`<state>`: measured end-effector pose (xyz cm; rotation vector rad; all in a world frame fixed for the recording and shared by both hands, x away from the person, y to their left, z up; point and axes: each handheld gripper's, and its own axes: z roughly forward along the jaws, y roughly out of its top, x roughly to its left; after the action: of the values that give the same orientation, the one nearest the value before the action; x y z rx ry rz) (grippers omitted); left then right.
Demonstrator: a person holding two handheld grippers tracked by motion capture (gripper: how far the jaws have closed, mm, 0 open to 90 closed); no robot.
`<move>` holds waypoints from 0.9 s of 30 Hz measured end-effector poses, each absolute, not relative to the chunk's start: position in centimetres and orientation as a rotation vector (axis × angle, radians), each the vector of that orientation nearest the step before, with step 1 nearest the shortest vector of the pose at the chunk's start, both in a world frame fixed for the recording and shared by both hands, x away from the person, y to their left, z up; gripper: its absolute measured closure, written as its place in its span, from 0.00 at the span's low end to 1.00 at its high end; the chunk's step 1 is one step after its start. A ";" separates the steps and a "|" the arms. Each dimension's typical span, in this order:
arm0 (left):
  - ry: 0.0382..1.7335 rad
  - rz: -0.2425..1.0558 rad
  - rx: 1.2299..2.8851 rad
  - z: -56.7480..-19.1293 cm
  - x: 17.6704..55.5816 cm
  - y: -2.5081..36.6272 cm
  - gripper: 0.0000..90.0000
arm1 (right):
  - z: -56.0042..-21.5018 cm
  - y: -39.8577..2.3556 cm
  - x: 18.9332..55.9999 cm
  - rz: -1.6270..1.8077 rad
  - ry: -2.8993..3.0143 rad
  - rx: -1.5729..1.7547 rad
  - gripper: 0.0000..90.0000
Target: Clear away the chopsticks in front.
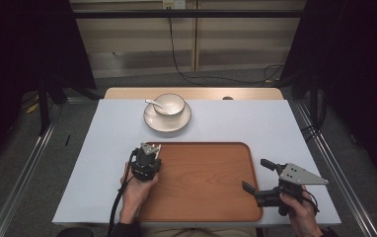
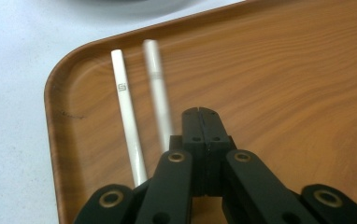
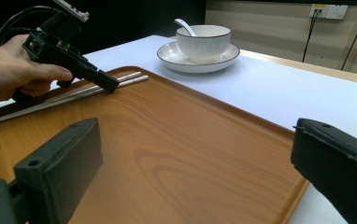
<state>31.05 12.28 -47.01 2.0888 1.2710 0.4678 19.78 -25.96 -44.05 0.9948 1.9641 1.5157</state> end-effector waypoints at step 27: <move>1.323 0.471 2.045 -47.1 31.1 14.0 1.00 | -44.1 -26.0 19.8 1.514 1.965 0.991 0.02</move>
<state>31.09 14.01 -47.10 2.0449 1.3231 0.4707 19.78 -25.96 -44.05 0.9911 1.9650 1.5144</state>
